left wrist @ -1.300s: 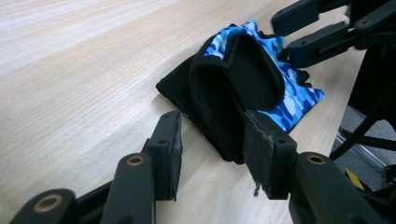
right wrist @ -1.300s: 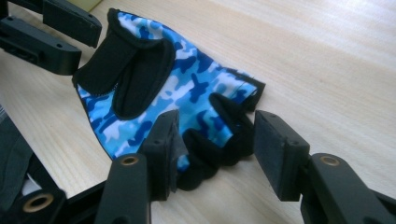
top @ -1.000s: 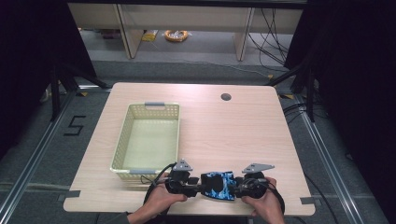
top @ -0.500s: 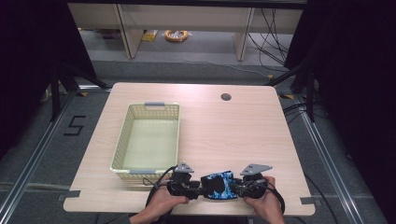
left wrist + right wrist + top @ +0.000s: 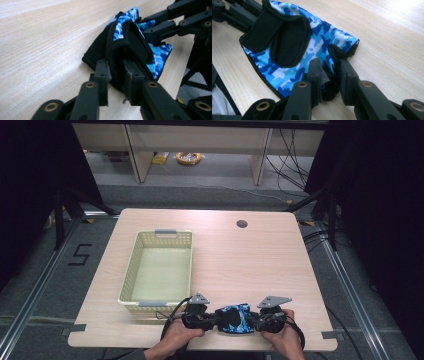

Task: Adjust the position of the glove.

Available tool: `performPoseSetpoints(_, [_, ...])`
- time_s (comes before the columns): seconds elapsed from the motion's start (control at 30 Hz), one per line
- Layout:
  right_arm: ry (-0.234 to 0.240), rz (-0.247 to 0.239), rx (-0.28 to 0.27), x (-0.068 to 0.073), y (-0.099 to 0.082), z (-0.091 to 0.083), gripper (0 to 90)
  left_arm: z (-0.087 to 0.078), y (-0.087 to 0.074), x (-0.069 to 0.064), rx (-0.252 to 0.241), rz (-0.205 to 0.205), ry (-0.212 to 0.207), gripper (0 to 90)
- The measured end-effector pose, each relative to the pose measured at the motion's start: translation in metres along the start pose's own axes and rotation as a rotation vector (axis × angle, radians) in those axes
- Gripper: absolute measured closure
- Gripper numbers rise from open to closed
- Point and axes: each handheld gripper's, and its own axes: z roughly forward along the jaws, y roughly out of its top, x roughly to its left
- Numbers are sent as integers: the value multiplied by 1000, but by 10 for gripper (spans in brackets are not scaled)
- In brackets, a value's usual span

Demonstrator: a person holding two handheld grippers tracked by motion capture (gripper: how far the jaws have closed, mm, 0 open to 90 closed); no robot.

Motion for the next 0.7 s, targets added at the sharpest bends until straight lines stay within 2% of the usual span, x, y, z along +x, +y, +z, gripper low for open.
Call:
performPoseSetpoints(0.03, [2, 2, -1, 0, 0, 0, 767, 0, 0, 0, -12, -4, -8, 799])
performPoseSetpoints(0.2, [7, 12, 0, 0, 0, 0, 778, -1, 1, -2, -11, 10, 15, 832])
performPoseSetpoints(0.23, [7, 10, 9, 0, 0, -1, 783, -2, 2, 0, -16, -7, -21, 854])
performPoseSetpoints(0.27, [7, 10, 9, 0, 0, -1, 783, -2, 2, 0, -16, -7, -21, 855])
performPoseSetpoints(0.3, [11, 4, -22, -1, -1, 0, 784, 0, 3, -2, -22, 4, -17, 856])
performPoseSetpoints(0.4, [26, 26, -39, -1, -2, 1, 785, 1, 4, 0, -17, 7, -19, 856])
performPoseSetpoints(0.43, [19, 17, -40, -2, -2, 1, 785, 1, 4, 0, -19, -3, -19, 856])
performPoseSetpoints(0.5, [24, 16, -44, -2, -2, 2, 785, 1, 4, 2, -6, -14, -33, 833])
performPoseSetpoints(0.53, [23, 16, -44, -2, -2, 2, 784, 1, 4, 2, -6, -14, -33, 784])
performPoseSetpoints(0.57, [23, 16, -44, -2, -2, 2, 784, 0, 3, 2, -12, -30, -37, 784])
performPoseSetpoints(0.6, [25, 18, -45, -2, -2, 2, 783, -1, 3, 1, -9, -27, -31, 742])
performPoseSetpoints(0.63, [20, 18, -40, -2, -2, 1, 783, -4, 0, 0, -6, 7, -15, 725])
performPoseSetpoints(0.67, [20, 18, -40, -2, -2, 1, 783, -4, 0, 0, -6, 7, -15, 719])
performPoseSetpoints(0.7, [27, 10, -14, -2, -1, 0, 782, -6, -2, -2, 19, 2, -25, 714])
